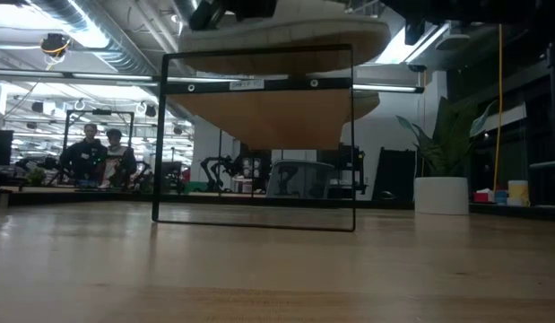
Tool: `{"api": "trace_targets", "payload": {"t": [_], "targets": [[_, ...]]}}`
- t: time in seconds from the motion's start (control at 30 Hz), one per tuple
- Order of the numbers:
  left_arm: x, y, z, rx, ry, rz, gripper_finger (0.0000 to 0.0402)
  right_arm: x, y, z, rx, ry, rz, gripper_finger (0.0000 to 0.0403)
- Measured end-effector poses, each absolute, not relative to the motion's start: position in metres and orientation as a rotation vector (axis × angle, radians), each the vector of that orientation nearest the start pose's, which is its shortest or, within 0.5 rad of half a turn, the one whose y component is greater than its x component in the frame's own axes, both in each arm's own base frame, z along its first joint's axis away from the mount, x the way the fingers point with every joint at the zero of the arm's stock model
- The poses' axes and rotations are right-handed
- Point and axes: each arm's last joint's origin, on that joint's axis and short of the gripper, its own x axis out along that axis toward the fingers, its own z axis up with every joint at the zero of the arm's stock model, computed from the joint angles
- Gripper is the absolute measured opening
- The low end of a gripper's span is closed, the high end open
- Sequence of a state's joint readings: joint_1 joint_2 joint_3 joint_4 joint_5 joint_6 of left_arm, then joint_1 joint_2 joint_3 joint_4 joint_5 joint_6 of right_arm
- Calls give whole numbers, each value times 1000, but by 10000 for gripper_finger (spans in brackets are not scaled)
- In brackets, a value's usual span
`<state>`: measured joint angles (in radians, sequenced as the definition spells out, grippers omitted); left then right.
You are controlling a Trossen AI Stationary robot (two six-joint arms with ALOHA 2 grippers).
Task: Pick and place slides into the shelf
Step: Put the gray slipper on the shelf
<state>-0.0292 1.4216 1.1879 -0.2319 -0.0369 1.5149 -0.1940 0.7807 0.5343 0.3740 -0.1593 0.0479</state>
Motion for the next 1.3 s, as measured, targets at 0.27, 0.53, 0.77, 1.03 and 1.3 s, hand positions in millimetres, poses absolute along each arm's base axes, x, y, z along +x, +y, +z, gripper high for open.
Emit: {"api": "trace_targets", "payload": {"t": [0.27, 0.53, 0.77, 1.03, 1.3], "targets": [[319, -9, 319, 1489, 385, -361, 0, 178, -30, 300, 27, -127, -31, 4], [318, -10, 318, 1468, 365, -410, 0, 178, -30, 300, 52, -128, -30, 4], [317, -9, 310, 1467, 371, -412, 0, 178, -30, 300, 54, -129, -29, 4], [320, -6, 313, 1494, 323, -354, 0, 178, -30, 300, 55, -130, -29, 4], [319, -6, 311, 1498, 338, -376, 0, 178, -30, 300, 75, -131, -28, 4]]}}
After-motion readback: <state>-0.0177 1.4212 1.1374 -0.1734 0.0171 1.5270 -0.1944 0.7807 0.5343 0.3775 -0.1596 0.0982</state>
